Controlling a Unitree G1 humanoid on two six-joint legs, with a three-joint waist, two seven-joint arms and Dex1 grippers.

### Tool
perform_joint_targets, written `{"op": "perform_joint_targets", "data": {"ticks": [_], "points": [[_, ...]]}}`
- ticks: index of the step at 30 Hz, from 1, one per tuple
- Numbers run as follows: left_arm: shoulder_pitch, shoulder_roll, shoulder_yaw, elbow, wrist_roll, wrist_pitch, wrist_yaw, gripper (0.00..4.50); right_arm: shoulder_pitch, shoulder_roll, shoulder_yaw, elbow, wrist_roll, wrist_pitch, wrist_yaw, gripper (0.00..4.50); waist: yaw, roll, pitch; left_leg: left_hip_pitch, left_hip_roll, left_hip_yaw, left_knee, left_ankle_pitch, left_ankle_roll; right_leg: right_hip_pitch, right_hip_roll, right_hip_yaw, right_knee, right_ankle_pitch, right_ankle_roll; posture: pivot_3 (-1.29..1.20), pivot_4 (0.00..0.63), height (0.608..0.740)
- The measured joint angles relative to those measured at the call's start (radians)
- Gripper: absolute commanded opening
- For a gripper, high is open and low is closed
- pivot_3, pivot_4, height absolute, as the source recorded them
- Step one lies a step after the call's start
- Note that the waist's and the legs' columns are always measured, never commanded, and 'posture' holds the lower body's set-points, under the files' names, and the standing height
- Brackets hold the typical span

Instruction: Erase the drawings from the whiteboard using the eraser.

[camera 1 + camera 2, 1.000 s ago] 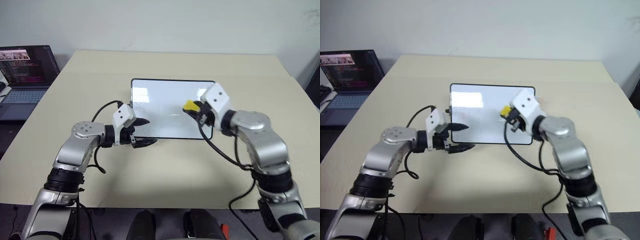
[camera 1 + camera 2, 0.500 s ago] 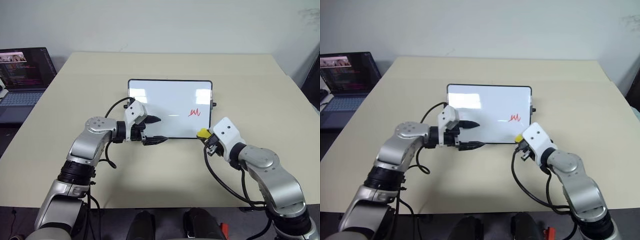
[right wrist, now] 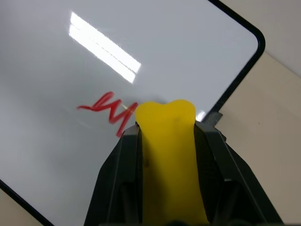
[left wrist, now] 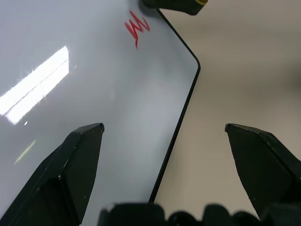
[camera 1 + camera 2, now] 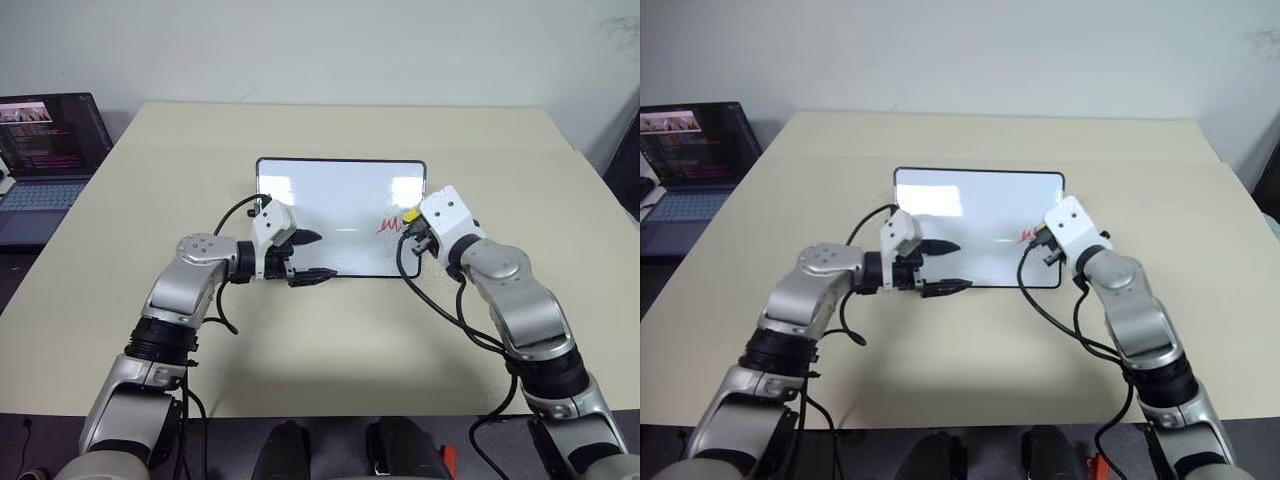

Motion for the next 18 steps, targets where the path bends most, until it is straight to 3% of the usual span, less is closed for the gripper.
{"op": "perform_joint_targets", "data": {"ticks": [9, 18], "points": [[0.027, 0.025, 0.000, 0.020, 0.023, -0.012, 0.009, 4.50, -0.018, 0.047, 0.107, 0.070, 0.003, -0.015, 0.053, 1.15, 0.002, 0.000, 0.000, 0.000, -0.001, 0.000, 0.001, 0.000, 0.000, 0.000, -0.002, 0.000, 0.001, 0.000, 0.000, 0.00, 0.150, 0.740], [0.027, 0.023, 0.000, 0.018, 0.022, -0.012, 0.008, 4.50, -0.072, 0.026, 0.061, 0.141, -0.008, -0.073, 0.027, 1.15, 0.002, 0.000, 0.000, 0.001, -0.001, 0.000, 0.002, 0.000, 0.000, 0.000, -0.001, 0.000, 0.003, 0.000, 0.000, 0.00, 0.150, 0.740]]}}
